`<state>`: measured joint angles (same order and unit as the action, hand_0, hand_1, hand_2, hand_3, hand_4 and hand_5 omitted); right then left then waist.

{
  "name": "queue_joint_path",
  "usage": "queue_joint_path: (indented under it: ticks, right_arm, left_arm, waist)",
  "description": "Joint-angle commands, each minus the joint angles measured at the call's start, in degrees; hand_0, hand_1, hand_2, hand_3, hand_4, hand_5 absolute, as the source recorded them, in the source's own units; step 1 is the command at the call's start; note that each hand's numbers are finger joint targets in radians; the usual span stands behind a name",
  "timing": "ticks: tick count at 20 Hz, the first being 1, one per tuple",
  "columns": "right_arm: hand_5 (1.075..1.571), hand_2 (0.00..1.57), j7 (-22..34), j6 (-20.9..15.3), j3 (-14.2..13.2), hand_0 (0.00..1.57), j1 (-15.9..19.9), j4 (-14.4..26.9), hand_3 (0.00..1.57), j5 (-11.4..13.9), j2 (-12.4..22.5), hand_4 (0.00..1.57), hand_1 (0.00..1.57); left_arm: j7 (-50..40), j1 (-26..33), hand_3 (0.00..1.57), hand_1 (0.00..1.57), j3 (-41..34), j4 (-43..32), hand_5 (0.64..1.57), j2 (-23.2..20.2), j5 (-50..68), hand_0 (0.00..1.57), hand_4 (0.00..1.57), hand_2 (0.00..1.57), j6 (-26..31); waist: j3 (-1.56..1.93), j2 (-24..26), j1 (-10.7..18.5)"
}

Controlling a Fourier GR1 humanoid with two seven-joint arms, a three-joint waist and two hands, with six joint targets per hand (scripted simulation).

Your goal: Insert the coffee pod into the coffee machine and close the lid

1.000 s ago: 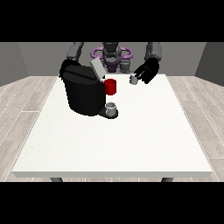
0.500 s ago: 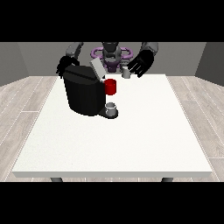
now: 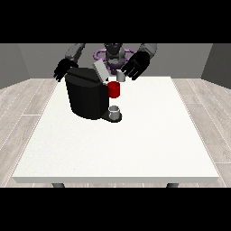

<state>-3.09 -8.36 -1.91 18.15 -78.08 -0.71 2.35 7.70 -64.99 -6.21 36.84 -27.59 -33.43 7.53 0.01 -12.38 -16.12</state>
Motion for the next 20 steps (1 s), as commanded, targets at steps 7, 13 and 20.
queue_joint_path:
  ticks: [7, 13, 20]
  right_arm:
    - [1.571, 0.00, 0.11, -2.09, -0.26, 0.00, 0.54, 1.70, 0.00, 0.78, -1.08, 0.54, 0.00]
    - [1.571, 0.00, 2.10, -1.13, -1.08, 0.00, 1.25, -1.06, 0.00, -1.10, -0.57, 0.52, 0.00]
    - [1.571, 0.00, 1.96, -2.31, -0.11, 0.00, 0.79, -2.38, 0.00, 0.03, -1.13, 0.48, 0.00]
  left_arm:
    - [-2.38, -1.67, 1.23, 1.31, 1.01, -0.34, 1.571, 3.50, -1.23, 1.31, 0.49, 1.33, 0.54]
    - [-2.03, -1.94, 1.22, 1.27, 0.31, -1.52, 1.571, 2.40, -1.99, 1.27, 0.51, 1.30, -0.10]
    - [-0.47, -2.18, 1.19, 1.18, 0.20, -2.26, 1.571, 2.08, -2.13, 1.18, 0.50, 1.26, 1.63]
  waist:
    - [0.01, -0.53, 0.57]
    - [0.00, -0.93, -0.65]
    - [-0.02, -0.78, -0.48]
